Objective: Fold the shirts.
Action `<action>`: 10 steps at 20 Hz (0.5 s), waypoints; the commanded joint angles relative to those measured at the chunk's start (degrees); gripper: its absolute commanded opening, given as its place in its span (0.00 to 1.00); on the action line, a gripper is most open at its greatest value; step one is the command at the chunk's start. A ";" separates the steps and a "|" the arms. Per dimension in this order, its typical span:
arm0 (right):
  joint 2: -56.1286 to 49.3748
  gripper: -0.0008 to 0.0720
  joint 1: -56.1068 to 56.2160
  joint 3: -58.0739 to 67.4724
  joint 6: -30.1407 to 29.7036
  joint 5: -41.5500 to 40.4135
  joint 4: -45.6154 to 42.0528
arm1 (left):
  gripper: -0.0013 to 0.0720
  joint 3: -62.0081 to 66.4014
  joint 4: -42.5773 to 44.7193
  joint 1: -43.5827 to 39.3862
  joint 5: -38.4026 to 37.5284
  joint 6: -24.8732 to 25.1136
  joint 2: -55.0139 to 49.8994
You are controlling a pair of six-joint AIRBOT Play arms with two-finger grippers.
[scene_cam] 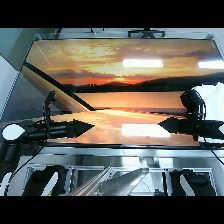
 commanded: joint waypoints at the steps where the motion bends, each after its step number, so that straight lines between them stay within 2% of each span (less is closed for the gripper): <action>1: 0.04 0.04 0.04 -0.02 0.04 0.00 0.00 | 0.04 -0.02 0.02 -0.04 1.01 0.04 0.07; 10: 0.07 0.04 0.04 -0.02 0.04 0.00 0.00 | 0.04 -0.02 0.09 -0.04 3.52 0.04 0.07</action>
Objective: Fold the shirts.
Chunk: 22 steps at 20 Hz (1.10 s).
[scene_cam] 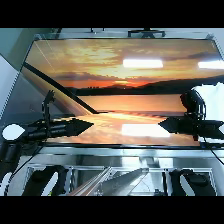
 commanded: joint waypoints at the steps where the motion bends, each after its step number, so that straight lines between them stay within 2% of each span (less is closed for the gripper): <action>1: 0.04 0.03 0.04 -0.02 0.04 0.00 0.00 | 0.04 -0.02 0.07 -0.04 1.79 0.00 0.07; 13: 0.04 0.03 0.04 -0.02 0.04 0.00 0.00 | 0.04 -0.02 0.04 -0.04 2.95 0.02 0.07; 16: 0.04 0.03 0.04 -0.02 0.04 -0.02 0.00 | 0.02 0.15 0.13 0.55 7.41 -0.02 0.07; 17: 0.04 0.04 0.04 -0.02 0.04 -0.02 0.00 | 0.02 1.53 2.43 2.60 10.27 -0.50 0.07; 18: 0.04 0.03 0.04 -0.02 0.04 -0.02 0.00 | 0.06 4.24 8.26 5.97 11.98 -2.80 0.07; 19: 0.04 0.03 0.04 0.00 0.04 -0.72 0.37 | 0.42 7.78 15.65 10.27 12.26 -4.98 0.07; 20: 0.04 0.03 0.04 0.00 0.04 -1.75 0.50 | 0.88 11.67 23.63 15.69 12.35 -8.28 0.04; 21: 0.04 0.03 0.04 0.00 0.04 -2.45 0.48 | 1.00 15.06 30.58 21.70 12.98 -11.87 -0.17; 22: 0.02 0.03 0.04 -0.02 0.02 -3.02 0.44 | 1.00 17.79 35.47 27.69 12.81 -12.68 -1.09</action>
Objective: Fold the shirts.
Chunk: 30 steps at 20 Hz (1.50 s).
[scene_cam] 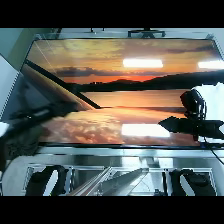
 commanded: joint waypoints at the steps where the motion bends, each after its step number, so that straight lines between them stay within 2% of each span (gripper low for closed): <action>1: -0.07 0.04 0.07 -0.02 -0.02 -2.36 0.22 | 1.00 9.73 20.85 18.91 1.77 -6.40 -2.54; 3: -0.44 0.04 0.07 -0.02 -0.02 -3.93 0.20 | 1.00 12.39 21.46 30.71 1.40 -5.25 -7.54; 5: -1.20 0.04 0.04 -0.02 -0.02 -5.53 0.20 | 1.00 13.84 23.02 36.81 1.79 -1.36 -13.99; 8: -2.73 0.04 0.04 -0.02 -0.02 -7.02 0.04 | 1.00 15.80 37.79 39.58 -4.26 -1.77 -23.80; 11: -5.27 0.04 0.04 -0.02 -0.02 -7.13 0.04 | 1.00 15.98 49.11 40.37 -11.15 -6.32 -31.32; 13: -6.95 0.04 0.04 -0.02 0.00 -7.13 0.04 | 1.00 15.98 53.59 40.33 -13.77 -8.90 -35.41; 16: -8.39 0.04 0.04 -0.02 0.00 -7.13 0.24 | 0.98 15.98 53.94 40.33 -14.51 -10.75 -40.70; 21: -8.57 0.04 0.07 -0.02 0.00 -7.13 0.26 | 0.96 15.98 49.79 40.30 -7.37 -10.82 -45.24; 22: -8.57 0.04 0.07 -0.02 0.00 -7.13 0.26 | 0.87 15.98 49.31 40.30 -6.69 -10.84 -46.10; 23: -8.57 0.04 0.07 -0.02 0.00 -7.13 0.28 | 0.57 15.98 49.33 40.30 -6.75 -10.82 -46.97; 24: -8.57 0.04 0.07 -0.02 0.00 -7.13 0.28 | 0.20 15.98 49.37 40.30 -7.26 -10.64 -47.80; 25: -8.57 0.04 0.07 -0.02 0.00 -7.13 0.74 | 0.03 15.98 49.31 40.30 -7.93 -10.62 -48.19; 28: -8.57 0.04 0.07 0.00 -0.04 -7.30 4.15 | 0.04 16.15 45.68 39.04 -8.46 -9.70 -45.70; 30: -8.57 0.04 0.07 0.00 -0.79 -7.23 5.35 | 0.04 17.40 38.58 35.78 -8.24 -8.15 -41.05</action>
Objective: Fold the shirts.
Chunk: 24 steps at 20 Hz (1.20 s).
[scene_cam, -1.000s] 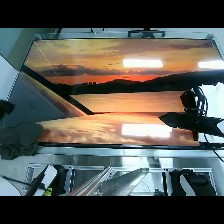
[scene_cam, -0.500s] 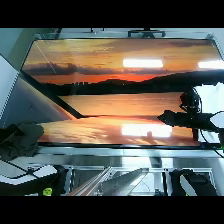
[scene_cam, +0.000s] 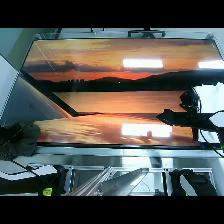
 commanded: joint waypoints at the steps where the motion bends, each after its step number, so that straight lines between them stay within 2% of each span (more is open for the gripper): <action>1: -0.02 0.04 0.07 0.00 -1.49 0.13 2.51 | 0.04 2.36 -11.23 -5.07 -0.22 2.34 5.92; 4: 0.00 0.04 0.07 0.02 -5.42 0.17 5.66 | 0.04 9.88 -26.56 -16.50 -3.98 3.28 13.46; 6: 0.00 0.04 0.07 0.02 -7.91 0.15 8.09 | 0.04 14.78 -33.07 -26.56 -3.56 3.39 18.16; 9: -0.02 0.04 0.04 0.02 -8.85 0.13 8.24 | 0.04 17.46 -33.44 -42.95 0.11 3.13 22.43; 13: -0.02 0.04 0.04 0.02 -11.78 0.15 8.26 | 0.04 11.37 -33.35 -61.02 6.16 2.71 22.62; 15: -0.02 0.04 0.04 0.02 -11.80 0.13 8.22 | 0.04 6.58 -33.40 -67.65 9.53 2.97 20.65; 19: -0.04 0.04 0.04 0.02 -11.80 -0.17 7.82 | 0.05 1.33 -33.38 -74.47 10.01 3.26 13.07; 20: -0.04 0.04 0.04 0.02 -11.78 -0.72 7.82 | 0.36 1.70 -33.51 -75.01 9.55 3.45 10.93; 21: -0.04 0.04 0.00 0.04 -11.80 -1.16 7.80 | 0.79 2.86 -33.40 -75.10 8.90 3.43 9.18; 22: -0.04 0.08 -0.35 0.15 -11.82 -1.20 7.80 | 0.99 4.92 -33.44 -74.42 7.61 3.41 7.48; 24: -1.03 0.54 -2.47 1.73 -14.88 -1.38 7.82 | 0.99 10.27 -32.17 -71.30 2.51 3.41 5.40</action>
